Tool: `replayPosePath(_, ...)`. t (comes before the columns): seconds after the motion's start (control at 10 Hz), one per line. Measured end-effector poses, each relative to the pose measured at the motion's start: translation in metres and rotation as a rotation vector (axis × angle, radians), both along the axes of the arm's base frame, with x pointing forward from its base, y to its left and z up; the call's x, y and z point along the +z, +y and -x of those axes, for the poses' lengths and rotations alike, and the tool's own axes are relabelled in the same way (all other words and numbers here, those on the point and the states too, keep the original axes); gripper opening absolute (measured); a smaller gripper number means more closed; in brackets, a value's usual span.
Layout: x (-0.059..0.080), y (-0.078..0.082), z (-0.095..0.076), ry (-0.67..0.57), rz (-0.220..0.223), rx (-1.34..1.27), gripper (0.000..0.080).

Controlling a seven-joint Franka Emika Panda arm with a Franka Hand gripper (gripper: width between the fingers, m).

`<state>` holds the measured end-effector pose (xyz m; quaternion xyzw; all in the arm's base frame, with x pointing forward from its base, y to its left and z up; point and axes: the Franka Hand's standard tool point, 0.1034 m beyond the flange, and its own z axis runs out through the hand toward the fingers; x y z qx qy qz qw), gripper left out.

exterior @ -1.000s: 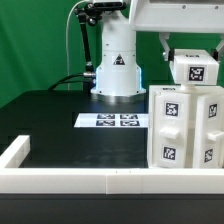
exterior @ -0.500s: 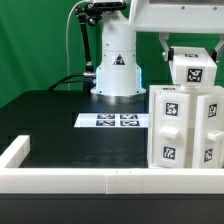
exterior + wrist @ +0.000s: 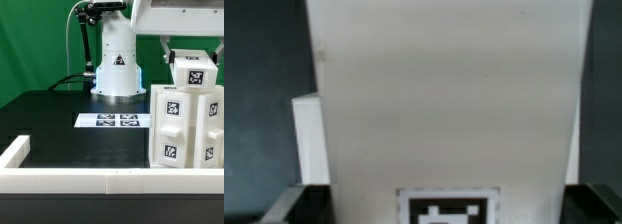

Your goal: Assemble cabinet

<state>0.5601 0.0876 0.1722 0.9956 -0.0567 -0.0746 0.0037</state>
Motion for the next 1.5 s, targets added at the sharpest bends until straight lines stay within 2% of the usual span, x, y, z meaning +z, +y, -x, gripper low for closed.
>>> replayPosePath(0.3, -0.0008, -0.0008, -0.0021, -0.015, -0.001, 0.003, 0.0559)
replayPosePath(0.4, -0.0011, -0.0010, -0.0040, -0.057, -0.006, 0.002, 0.0559)
replayPosePath(0.5, -0.0070, -0.0003, 0.0038, -0.086, -0.006, -0.009, 0.0558)
replayPosePath(0.7, -0.0072, 0.0011, 0.0019, -0.133, 0.003, -0.020, 0.0558)
replayPosePath(1.5, -0.0073, -0.0002, 0.0007, -0.140, 0.002, -0.023, 0.0558)
